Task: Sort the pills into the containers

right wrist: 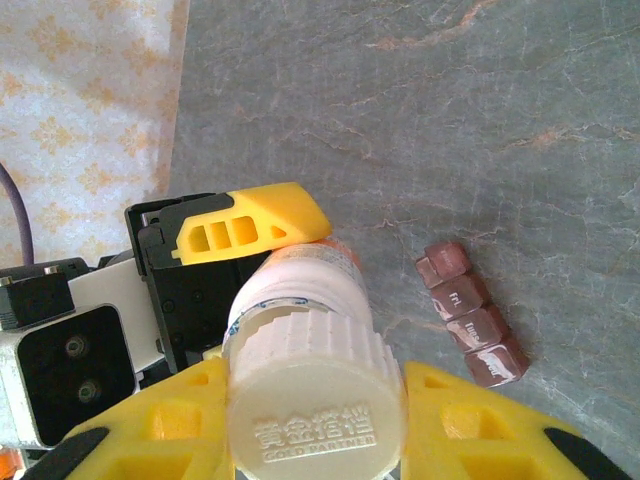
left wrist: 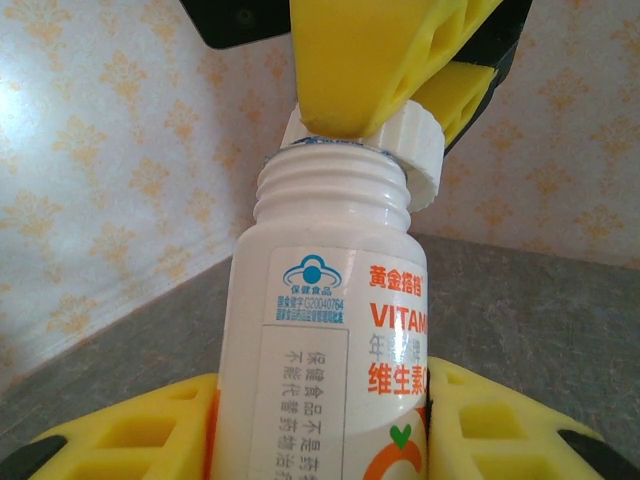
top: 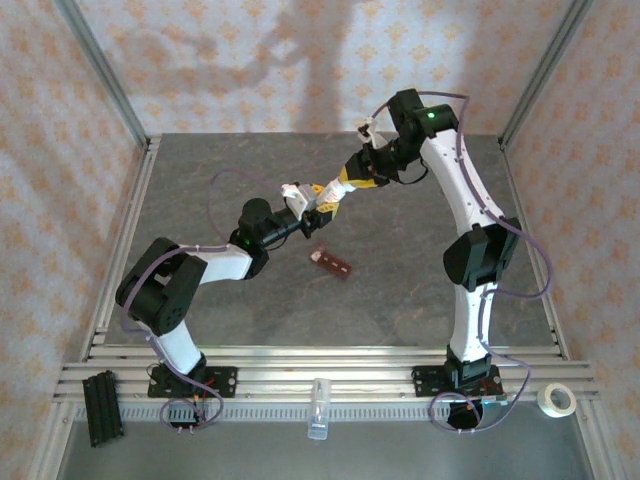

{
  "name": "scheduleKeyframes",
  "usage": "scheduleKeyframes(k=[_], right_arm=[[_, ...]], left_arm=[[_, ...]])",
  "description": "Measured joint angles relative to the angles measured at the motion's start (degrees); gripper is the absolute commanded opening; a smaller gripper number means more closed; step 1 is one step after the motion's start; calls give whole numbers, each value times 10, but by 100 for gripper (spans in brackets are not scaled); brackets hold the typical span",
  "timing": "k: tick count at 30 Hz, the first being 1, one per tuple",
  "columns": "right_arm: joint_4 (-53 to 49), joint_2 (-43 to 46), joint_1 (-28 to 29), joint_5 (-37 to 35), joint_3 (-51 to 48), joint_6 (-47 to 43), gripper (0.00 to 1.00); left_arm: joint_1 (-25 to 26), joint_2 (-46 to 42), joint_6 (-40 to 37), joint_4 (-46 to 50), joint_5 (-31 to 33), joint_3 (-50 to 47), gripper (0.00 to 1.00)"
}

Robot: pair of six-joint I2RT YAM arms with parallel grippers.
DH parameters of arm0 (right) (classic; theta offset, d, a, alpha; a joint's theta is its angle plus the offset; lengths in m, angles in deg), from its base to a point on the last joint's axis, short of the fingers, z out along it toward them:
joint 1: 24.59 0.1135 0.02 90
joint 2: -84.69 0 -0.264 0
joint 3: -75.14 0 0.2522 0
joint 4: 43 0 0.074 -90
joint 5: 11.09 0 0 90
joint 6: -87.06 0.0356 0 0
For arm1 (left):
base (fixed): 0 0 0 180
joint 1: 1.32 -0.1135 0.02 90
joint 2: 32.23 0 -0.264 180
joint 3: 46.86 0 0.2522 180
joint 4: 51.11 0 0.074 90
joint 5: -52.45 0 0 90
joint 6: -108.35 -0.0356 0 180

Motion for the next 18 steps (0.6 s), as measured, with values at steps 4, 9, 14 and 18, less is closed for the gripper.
scheduleKeyframes(k=[4, 9, 14, 18], right_arm=[[3, 0, 0, 4, -2, 0, 26], [4, 0, 1, 9, -3, 0, 25], [4, 1, 2, 17, -3, -1, 25], [0, 1, 2, 26, -3, -11, 24]], left_arm=[[2, 0, 0, 0, -2, -2, 0], [9, -2, 0, 2, -2, -4, 0], [9, -11, 0, 6, -2, -7, 0], [9, -23, -7, 17, -3, -11, 0]])
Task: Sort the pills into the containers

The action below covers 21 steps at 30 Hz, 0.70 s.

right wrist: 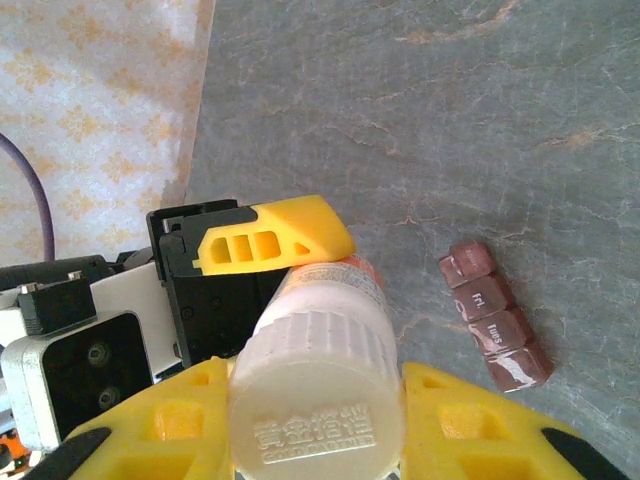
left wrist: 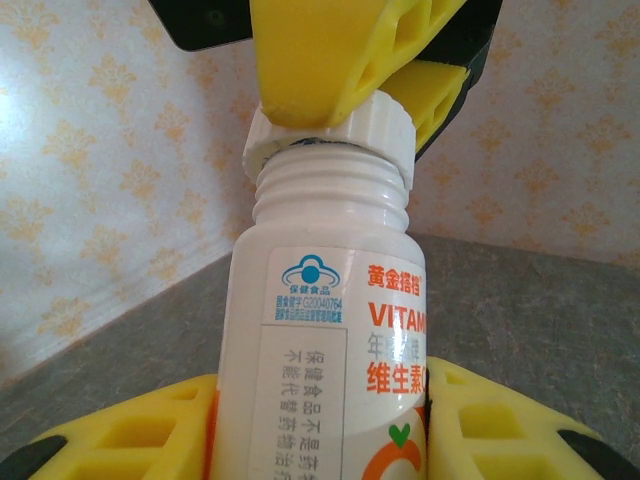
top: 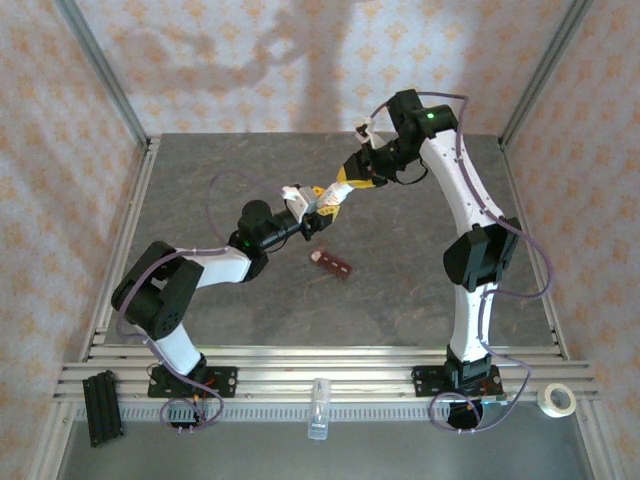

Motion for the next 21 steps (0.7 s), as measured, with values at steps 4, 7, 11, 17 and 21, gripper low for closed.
scheduleKeyframes(k=[4, 7, 11, 17, 21], right_arm=[[-10, 4, 0, 14, -9, -16, 24], [-18, 8, 2, 25, -21, -30, 24], [-29, 12, 5, 39, -33, -49, 23], [-42, 14, 5, 46, -45, -64, 23], [-40, 14, 6, 44, -57, -66, 22]], left_arm=[[0, -17, -11, 19, -10, -5, 0], [1, -33, -24, 39, -18, -6, 0], [1, -60, -50, 90, -27, -7, 0], [4, -78, -80, 136, -30, -5, 0], [7, -78, -87, 149, -30, -1, 0]])
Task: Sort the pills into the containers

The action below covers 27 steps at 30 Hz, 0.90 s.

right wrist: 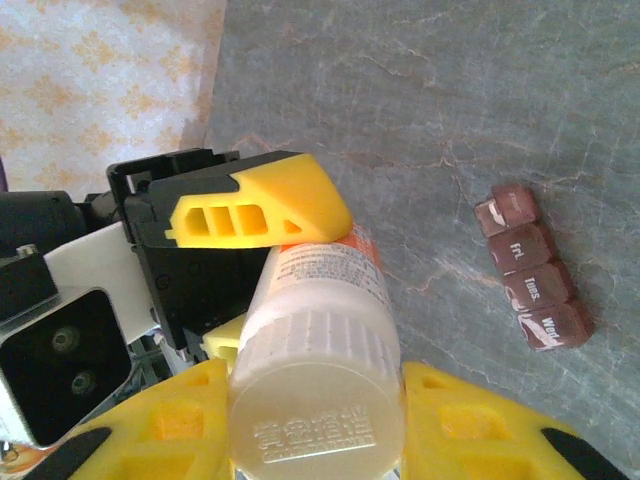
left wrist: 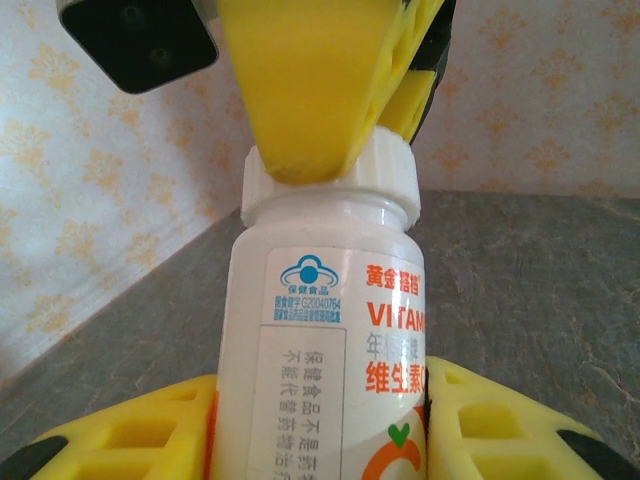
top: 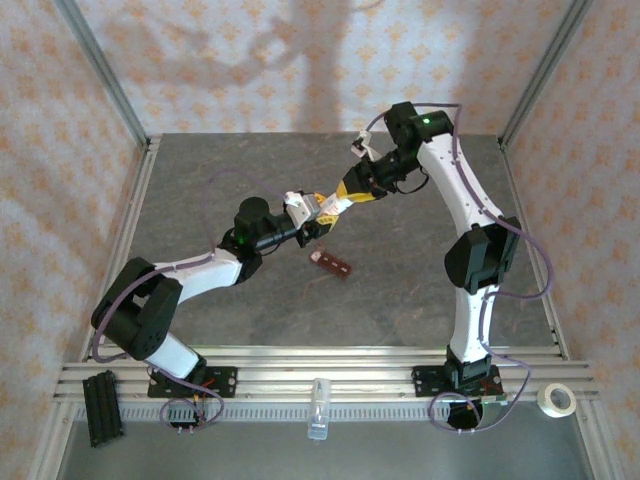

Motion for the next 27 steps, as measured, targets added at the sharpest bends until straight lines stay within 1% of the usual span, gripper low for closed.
scheduleKeyframes(k=[4, 13, 16, 25, 27], right_arm=[[27, 10, 0, 2, -37, 12, 22], [148, 61, -2, 3, -149, 108, 22], [167, 69, -2, -1, -162, 132, 26], [195, 71, -1, -16, -173, 181, 48], [209, 71, 5, -18, -173, 192, 54]], left_arm=[[1, 2, 0, 14, 0, 0, 0], [3, 16, 7, 18, 9, 0, 0], [3, 20, 10, 14, 11, 0, 0], [7, 38, 21, -14, 26, 0, 0], [16, 39, 20, -29, 17, 3, 0]])
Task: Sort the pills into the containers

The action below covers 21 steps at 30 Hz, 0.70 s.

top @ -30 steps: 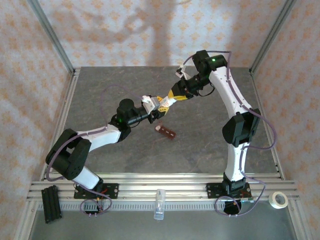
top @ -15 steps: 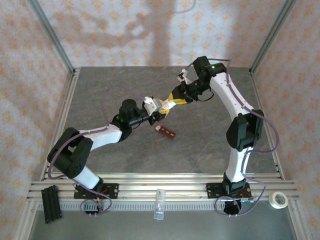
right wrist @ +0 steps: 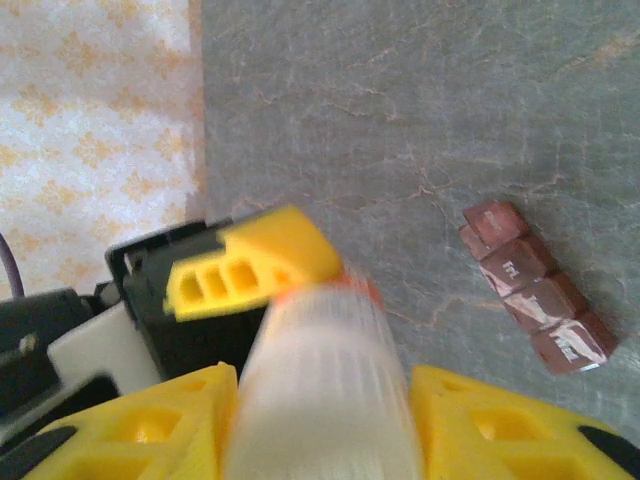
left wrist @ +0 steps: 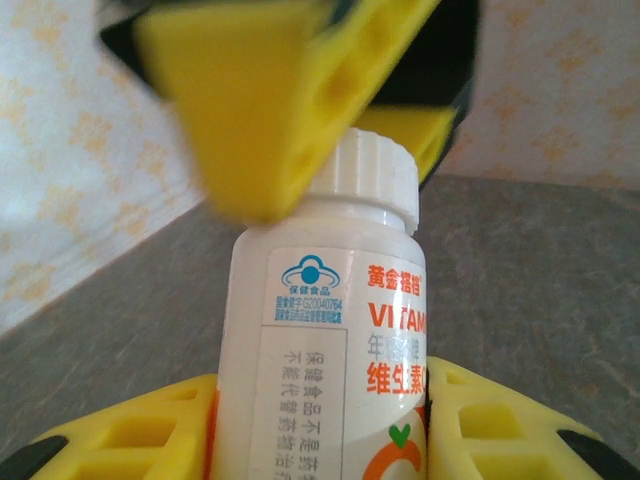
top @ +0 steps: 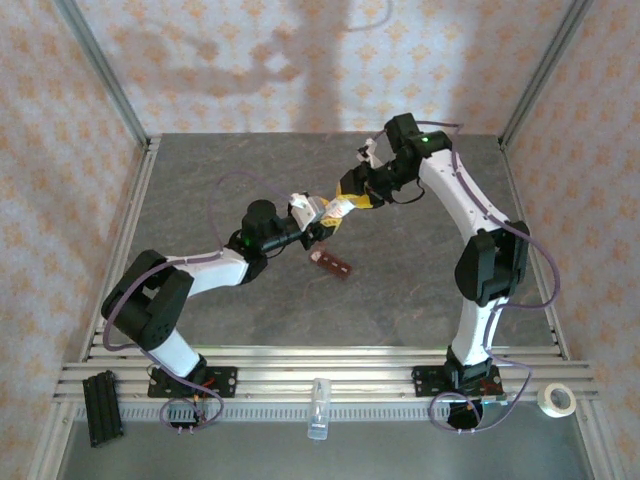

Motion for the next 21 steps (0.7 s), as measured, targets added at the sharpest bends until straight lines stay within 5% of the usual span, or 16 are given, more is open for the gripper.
scheduleKeyframes(k=[7, 21], right_arm=[[26, 0, 18, -15, 15, 31, 71], [140, 43, -60, -132, -29, 142, 71]], left_arm=[[29, 0, 0, -48, -26, 5, 0], [28, 14, 53, -126, -9, -1, 0]])
